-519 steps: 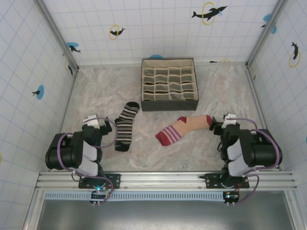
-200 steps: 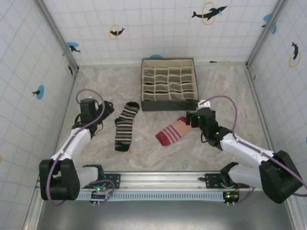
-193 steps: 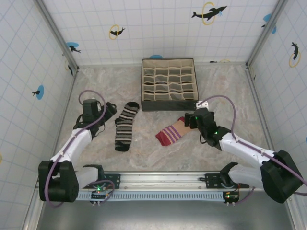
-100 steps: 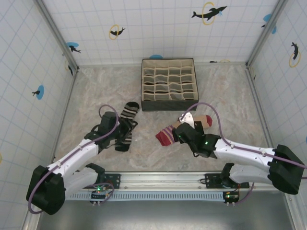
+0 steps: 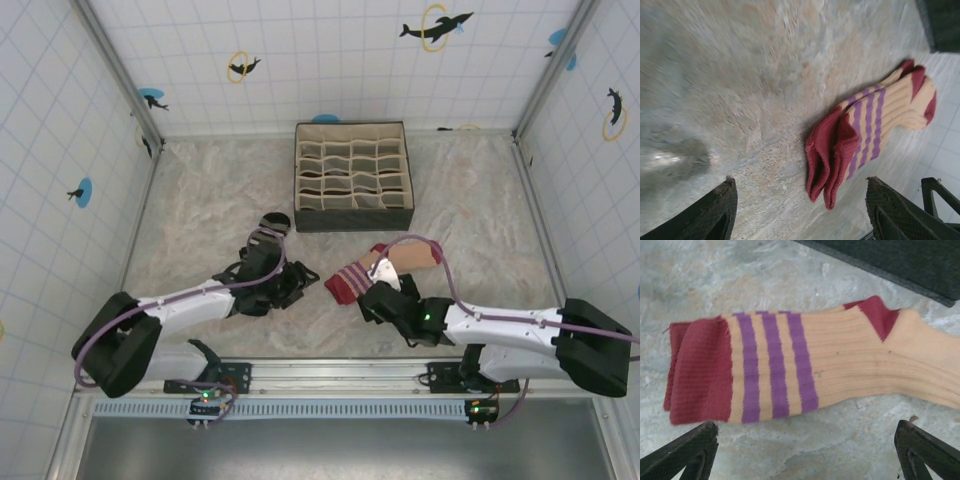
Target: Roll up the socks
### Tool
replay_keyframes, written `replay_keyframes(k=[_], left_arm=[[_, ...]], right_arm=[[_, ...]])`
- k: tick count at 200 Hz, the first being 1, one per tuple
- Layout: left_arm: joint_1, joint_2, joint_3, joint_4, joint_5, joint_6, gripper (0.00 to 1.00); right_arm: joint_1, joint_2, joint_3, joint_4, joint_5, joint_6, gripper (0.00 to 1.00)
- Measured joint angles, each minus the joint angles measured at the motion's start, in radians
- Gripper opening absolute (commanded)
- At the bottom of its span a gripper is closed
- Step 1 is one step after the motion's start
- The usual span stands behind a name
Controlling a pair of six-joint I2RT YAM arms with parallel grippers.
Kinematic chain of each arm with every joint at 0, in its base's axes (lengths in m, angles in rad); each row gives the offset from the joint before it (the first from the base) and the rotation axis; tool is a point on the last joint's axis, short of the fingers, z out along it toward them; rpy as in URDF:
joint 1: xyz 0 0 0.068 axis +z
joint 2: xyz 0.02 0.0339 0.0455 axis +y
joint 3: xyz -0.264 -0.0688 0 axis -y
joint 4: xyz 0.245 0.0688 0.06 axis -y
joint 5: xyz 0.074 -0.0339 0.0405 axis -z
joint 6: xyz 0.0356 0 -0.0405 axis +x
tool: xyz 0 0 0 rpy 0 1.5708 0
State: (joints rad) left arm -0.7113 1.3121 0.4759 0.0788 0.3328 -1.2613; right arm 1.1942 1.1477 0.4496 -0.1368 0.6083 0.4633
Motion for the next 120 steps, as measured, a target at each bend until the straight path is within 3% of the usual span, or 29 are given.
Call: replay_keyframes(k=[120], left_arm=[[-0.055, 0.251, 0.109, 0.164, 0.052, 0.031, 0.67]], right_arm=[[0.143, 0.12, -0.031, 0.108, 0.018, 0.016, 0.86]])
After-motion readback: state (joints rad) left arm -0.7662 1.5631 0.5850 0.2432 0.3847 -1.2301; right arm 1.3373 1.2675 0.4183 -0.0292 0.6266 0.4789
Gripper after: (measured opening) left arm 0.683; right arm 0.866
